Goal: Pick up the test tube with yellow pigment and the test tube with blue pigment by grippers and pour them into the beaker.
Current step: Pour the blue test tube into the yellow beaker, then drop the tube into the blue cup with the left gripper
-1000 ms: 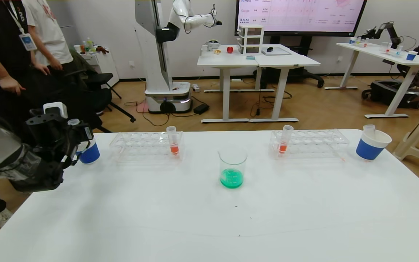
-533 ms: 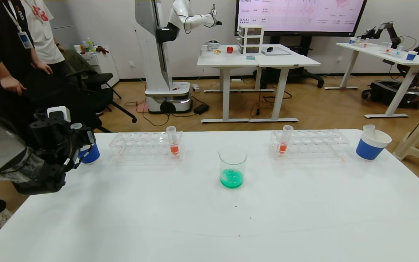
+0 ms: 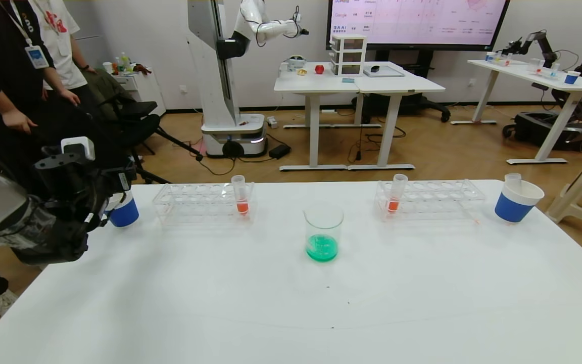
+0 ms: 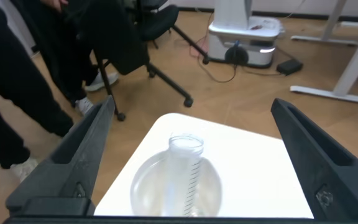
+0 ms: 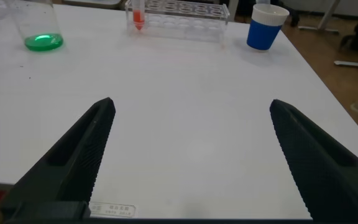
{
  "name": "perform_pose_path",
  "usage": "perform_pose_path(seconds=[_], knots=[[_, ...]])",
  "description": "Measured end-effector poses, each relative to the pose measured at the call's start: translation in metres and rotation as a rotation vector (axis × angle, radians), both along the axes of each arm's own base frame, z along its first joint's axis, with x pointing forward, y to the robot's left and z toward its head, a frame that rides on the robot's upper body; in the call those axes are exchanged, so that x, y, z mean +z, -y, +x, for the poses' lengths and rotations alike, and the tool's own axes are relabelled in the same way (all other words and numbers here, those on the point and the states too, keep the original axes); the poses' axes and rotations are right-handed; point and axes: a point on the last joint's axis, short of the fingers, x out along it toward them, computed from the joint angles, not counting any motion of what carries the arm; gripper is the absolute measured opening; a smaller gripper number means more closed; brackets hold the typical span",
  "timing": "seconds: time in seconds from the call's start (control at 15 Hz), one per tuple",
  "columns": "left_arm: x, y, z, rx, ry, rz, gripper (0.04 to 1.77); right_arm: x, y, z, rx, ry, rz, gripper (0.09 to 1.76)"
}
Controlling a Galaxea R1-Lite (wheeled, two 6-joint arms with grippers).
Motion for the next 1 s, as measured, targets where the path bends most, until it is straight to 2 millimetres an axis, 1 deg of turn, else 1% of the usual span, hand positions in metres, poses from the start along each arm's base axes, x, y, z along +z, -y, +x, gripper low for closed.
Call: perform_pose_path(seconds=[0.13,0.33,0.4,0.47,0.6,0.73,0.87,1.0], knots=[[0.017,0.032,0.0,-0.076,0.011,0.006,1.75,0.0,0.0,0.0,0.0,0.0,0.0,1.74],[0.042,0.092,-0.007,-0.198,0.01,0.005,1.75,0.0,0.0,0.0,0.0,0.0,0.0,1.74],[0.052,0.106,-0.011,-0.208,0.021,0.009,1.75,0.0,0.0,0.0,0.0,0.0,0.0,1.74],[0.062,0.114,-0.015,-0.214,0.031,0.015,1.75,0.0,0.0,0.0,0.0,0.0,0.0,1.74],[0.086,0.123,-0.029,-0.233,0.048,0.029,1.75,0.0,0.0,0.0,0.0,0.0,0.0,1.74],[0.115,0.124,-0.052,-0.246,0.067,0.036,1.75,0.0,0.0,0.0,0.0,0.0,0.0,1.74],[0.144,0.12,-0.081,-0.248,0.091,0.042,1.75,0.0,0.0,0.0,0.0,0.0,0.0,1.74],[0.167,0.114,-0.119,-0.244,0.118,0.071,1.75,0.0,0.0,0.0,0.0,0.0,0.0,1.74]])
